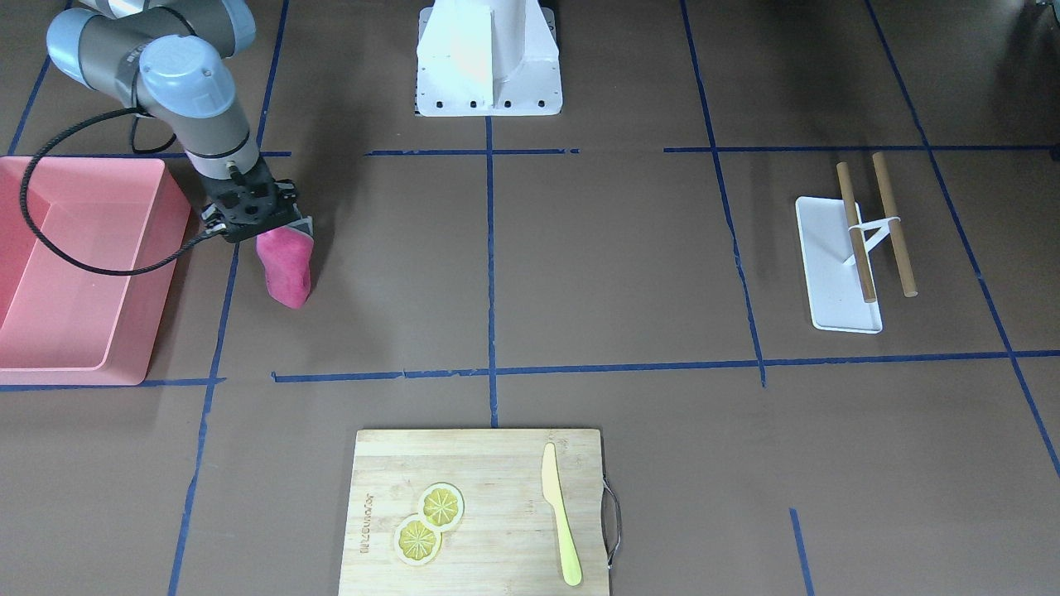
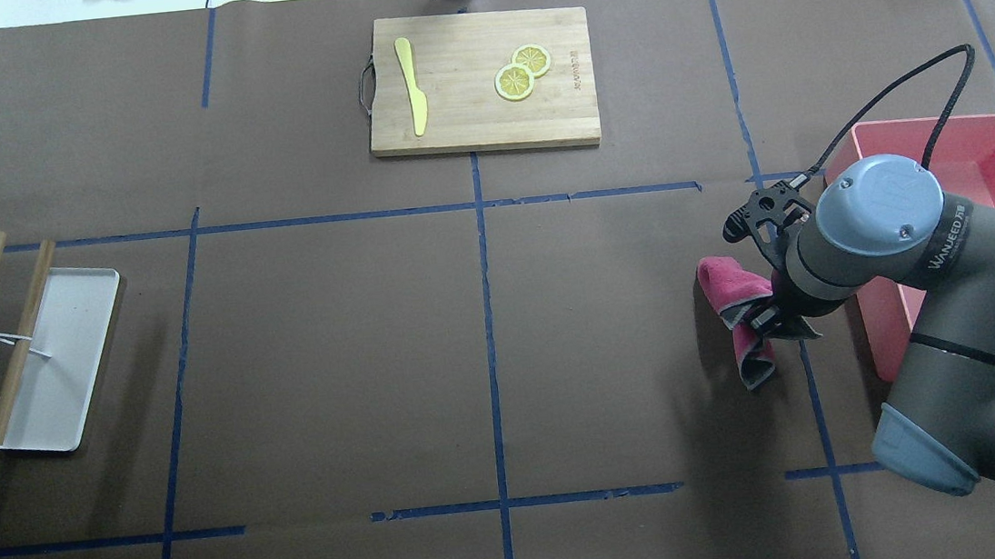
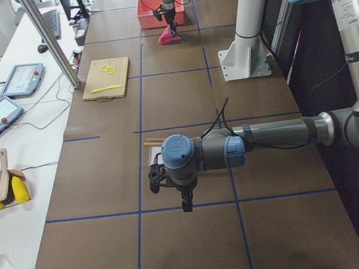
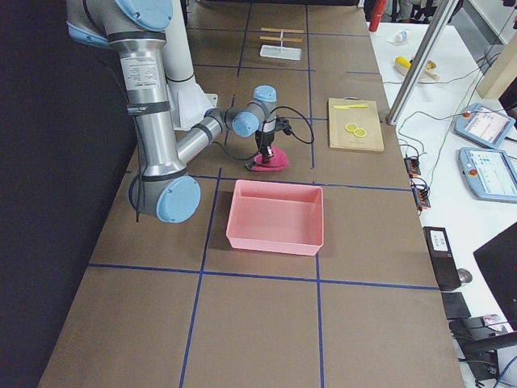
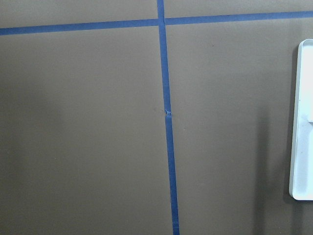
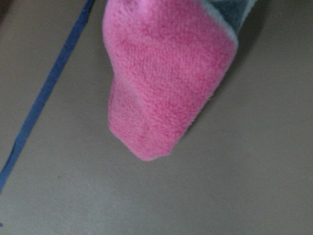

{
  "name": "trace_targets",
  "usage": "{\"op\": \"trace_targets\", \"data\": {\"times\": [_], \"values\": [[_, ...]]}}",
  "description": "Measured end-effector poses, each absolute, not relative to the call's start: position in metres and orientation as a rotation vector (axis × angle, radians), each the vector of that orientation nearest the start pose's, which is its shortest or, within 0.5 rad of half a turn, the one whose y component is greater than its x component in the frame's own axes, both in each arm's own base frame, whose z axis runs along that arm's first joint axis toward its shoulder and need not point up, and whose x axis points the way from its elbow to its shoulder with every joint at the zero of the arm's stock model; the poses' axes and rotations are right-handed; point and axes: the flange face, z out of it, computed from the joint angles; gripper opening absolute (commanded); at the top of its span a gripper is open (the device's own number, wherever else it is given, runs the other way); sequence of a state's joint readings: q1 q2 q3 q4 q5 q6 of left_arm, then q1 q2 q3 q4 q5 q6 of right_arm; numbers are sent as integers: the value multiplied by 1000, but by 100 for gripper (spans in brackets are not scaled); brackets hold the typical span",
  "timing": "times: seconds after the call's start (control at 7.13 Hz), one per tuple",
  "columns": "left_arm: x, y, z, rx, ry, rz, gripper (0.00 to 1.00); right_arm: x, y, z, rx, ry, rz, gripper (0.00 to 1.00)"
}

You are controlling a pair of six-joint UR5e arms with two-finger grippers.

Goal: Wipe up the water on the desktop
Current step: 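Wipe the table surface with the towel held in the right gripper, then carry the towel with the right gripper into the pink bin and release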

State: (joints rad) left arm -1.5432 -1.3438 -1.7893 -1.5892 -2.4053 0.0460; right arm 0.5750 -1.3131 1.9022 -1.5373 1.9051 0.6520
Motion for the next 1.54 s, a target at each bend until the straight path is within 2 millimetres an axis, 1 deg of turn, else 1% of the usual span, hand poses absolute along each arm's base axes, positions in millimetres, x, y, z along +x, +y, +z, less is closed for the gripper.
{"op": "trace_targets", "data": {"times": [0.14, 0.28, 0.42, 0.56, 0.7, 0.84, 0.98, 1.12, 1.26, 1.4, 1.54], "values": [[-49, -398, 647, 16, 835, 73, 100, -464, -399, 339, 180, -719, -397, 0], [-49, -399, 648, 13, 834, 72, 100, -507, -404, 297, 172, -761, -352, 0], [-49, -399, 649, 11, 834, 71, 100, -541, -411, 254, 162, -799, -305, 0], [-49, -400, 649, 12, 834, 71, 100, -561, -415, 221, 154, -827, -268, 0], [-48, -400, 648, 13, 834, 72, 100, -570, -416, 201, 148, -846, -243, 0], [-48, -401, 648, 13, 834, 71, 100, -570, -418, 194, 140, -844, -229, 0], [-48, -401, 648, 14, 834, 71, 100, -562, -421, 192, 129, -830, -215, 0], [-48, -401, 649, 12, 835, 70, 100, -540, -423, 192, 115, -813, -203, 0], [-49, -401, 649, 11, 834, 70, 100, -502, -422, 195, 98, -799, -207, 0], [-49, -402, 649, 13, 829, 72, 100, -457, -424, 204, 94, -795, -230, 0], [-48, -404, 647, 15, 825, 78, 100, -414, -434, 216, 103, -794, -259, 0]]}}
